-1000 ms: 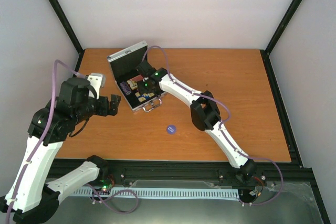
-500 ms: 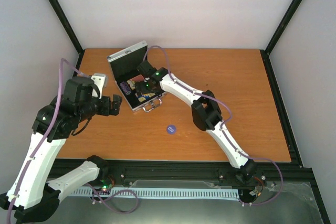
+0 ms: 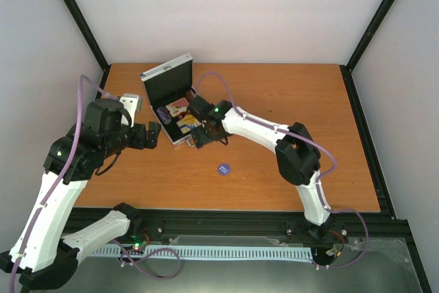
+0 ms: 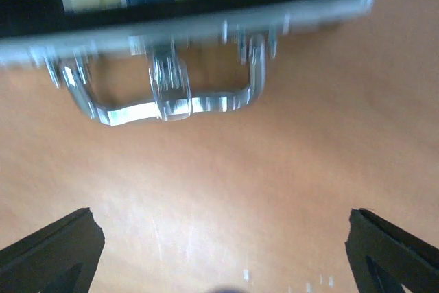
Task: Pack up texas hold em set
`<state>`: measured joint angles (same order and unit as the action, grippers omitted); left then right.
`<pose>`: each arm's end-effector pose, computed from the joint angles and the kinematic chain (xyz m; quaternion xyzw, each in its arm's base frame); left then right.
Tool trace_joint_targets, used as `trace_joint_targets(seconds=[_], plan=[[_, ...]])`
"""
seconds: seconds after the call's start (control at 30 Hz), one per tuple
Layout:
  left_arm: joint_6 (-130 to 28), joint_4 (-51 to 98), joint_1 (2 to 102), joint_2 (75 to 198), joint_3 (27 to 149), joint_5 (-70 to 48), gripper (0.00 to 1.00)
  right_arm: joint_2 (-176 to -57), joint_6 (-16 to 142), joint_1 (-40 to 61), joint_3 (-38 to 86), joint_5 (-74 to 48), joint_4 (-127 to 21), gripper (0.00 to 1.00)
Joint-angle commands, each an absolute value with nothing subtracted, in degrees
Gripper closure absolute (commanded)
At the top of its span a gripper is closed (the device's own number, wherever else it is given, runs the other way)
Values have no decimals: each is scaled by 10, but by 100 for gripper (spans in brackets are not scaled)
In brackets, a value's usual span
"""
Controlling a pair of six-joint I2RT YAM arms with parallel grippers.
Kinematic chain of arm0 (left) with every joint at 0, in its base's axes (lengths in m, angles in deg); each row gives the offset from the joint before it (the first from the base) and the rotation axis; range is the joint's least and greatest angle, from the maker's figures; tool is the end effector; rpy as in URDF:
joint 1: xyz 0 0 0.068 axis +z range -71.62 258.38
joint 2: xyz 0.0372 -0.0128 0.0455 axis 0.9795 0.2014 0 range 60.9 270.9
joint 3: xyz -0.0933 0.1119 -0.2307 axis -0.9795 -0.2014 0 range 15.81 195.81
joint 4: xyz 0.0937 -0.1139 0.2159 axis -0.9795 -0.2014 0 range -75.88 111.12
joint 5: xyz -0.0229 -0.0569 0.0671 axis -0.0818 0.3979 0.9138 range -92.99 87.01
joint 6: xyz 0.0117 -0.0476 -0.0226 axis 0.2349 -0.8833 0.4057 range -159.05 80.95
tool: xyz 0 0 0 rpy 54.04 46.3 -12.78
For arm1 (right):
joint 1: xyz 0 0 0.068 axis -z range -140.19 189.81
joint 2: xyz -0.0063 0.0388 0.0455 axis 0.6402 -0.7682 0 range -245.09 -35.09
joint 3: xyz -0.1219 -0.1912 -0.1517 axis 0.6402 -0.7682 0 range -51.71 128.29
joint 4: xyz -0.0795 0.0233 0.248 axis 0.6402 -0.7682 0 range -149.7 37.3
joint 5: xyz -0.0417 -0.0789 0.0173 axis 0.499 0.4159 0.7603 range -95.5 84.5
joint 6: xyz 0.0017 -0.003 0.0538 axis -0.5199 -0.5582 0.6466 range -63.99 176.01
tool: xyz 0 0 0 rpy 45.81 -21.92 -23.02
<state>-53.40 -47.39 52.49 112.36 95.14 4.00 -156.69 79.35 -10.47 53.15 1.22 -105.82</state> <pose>0.1161 -0.0516 0.4164 0.0659 0.9049 -0.0913 0.4104 0.2895 0.3418 0.2225 -0.2190 0.9583 0.0583 0.1743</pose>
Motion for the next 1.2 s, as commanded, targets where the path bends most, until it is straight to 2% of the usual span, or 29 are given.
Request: trace_joint_targets(seconds=[0.0, 0.27, 1.17], plan=[[-537, -458, 525, 1117, 946, 31, 0, -1505, 800, -138, 420, 21, -1081, 3], [-540, -454, 525, 1114, 945, 19, 0, -1442, 836, -150, 283, -14, -1049, 8], [-552, -466, 525, 1102, 937, 27, 0, -1499, 827, -156, 273, -16, -1041, 20]])
